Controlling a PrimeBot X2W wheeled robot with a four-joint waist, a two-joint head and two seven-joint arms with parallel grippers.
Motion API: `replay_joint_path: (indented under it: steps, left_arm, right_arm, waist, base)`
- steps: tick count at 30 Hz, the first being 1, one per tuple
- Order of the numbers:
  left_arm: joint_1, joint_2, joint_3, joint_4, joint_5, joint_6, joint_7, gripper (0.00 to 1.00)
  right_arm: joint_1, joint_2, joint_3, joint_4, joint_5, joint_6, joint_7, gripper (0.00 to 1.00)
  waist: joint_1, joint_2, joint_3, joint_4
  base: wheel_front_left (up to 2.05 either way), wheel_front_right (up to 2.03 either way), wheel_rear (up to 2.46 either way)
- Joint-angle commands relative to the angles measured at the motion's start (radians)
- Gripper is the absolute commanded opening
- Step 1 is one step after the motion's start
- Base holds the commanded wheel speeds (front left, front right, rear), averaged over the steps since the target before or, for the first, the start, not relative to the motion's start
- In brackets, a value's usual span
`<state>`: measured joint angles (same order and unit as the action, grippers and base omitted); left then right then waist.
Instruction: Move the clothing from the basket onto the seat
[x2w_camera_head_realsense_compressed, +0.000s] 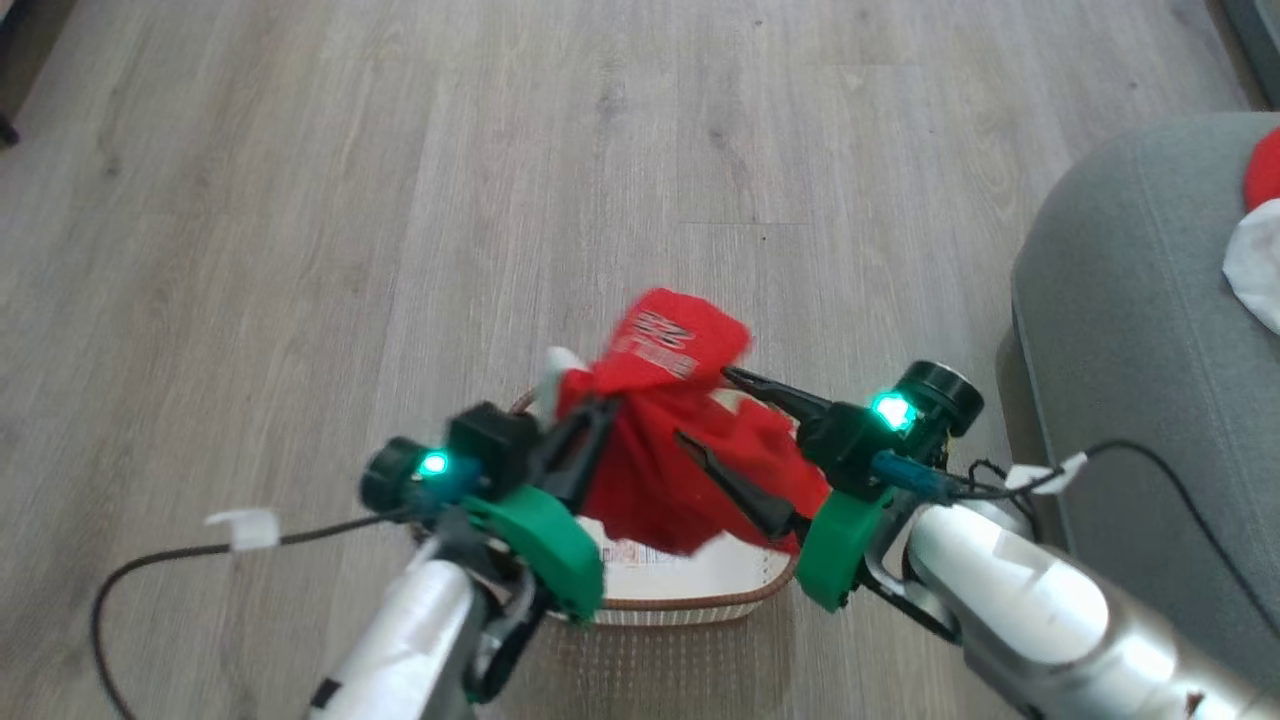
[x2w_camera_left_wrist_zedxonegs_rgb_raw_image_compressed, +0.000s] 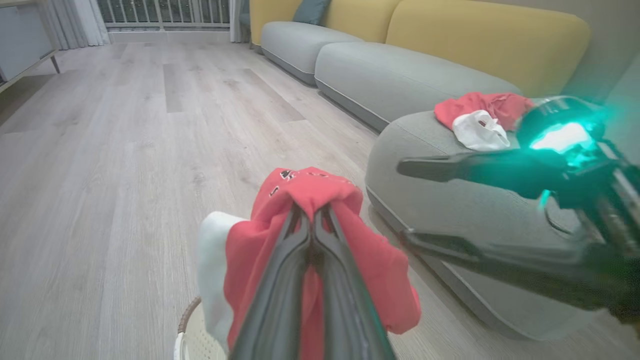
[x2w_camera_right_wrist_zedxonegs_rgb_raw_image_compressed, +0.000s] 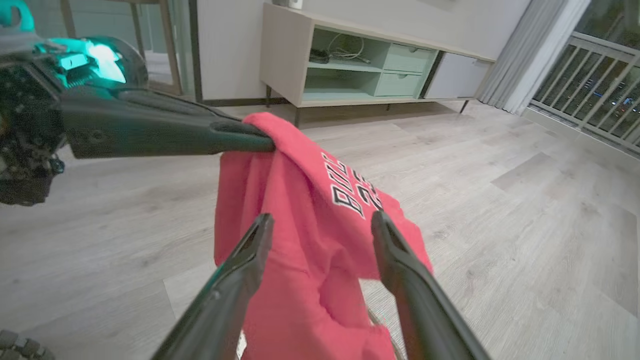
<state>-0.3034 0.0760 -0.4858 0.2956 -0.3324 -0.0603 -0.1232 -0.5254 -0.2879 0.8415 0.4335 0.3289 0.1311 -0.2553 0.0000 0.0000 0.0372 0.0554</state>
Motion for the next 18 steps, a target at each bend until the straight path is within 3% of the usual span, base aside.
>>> replay_joint_path:
  steps: [1, 9, 15, 16, 17, 18]
  left_arm:
    - [-0.061, -0.002, 0.008, -0.052, 0.013, -0.011, 0.003, 0.0]
    - [-0.071, -0.009, -0.11, -0.115, 0.002, -0.05, 0.034, 0.0]
    - [-0.075, 0.0, -0.133, -0.148, -0.022, -0.057, 0.044, 0.0]
    - [-0.076, 0.003, -0.134, -0.151, -0.023, -0.057, 0.046, 0.0]
    - [-0.076, 0.005, -0.133, -0.154, -0.028, -0.058, 0.047, 0.0]
    - [-0.076, 0.007, -0.133, -0.158, -0.031, -0.058, 0.048, 0.0]
  right_arm:
    - [-0.054, -0.018, 0.036, -0.011, 0.018, 0.0, -0.006, 1.0]
    - [-0.151, -0.052, 0.197, 0.04, 0.096, 0.0, -0.006, 1.0]
    - [-0.176, -0.058, 0.28, 0.088, 0.185, 0.0, -0.006, 1.0]
    - [-0.18, -0.058, 0.281, 0.09, 0.192, 0.0, -0.006, 0.87]
    - [-0.183, -0.058, 0.279, 0.091, 0.198, 0.0, -0.006, 0.51]
    - [-0.185, -0.058, 0.276, 0.09, 0.203, 0.0, -0.006, 0.32]
  waist:
    - [0.0, 0.0, -0.001, 0.006]
    - [0.0, 0.0, -0.002, 0.014]
    - [0.0, 0.0, 0.003, 0.014]
    - [0.0, 0.0, 0.005, 0.013]
    - [0.0, 0.0, 0.006, 0.012]
    - [0.0, 0.0, 0.007, 0.01]
  base:
    - [0.0, 0.0, 0.0]
    - [0.0, 0.0, 0.0]
    - [0.0, 0.0, 0.0]
    - [0.0, 0.0, 0.0]
    - [0.0, 0.0, 0.0]
    - [0.0, 0.0, 0.0]
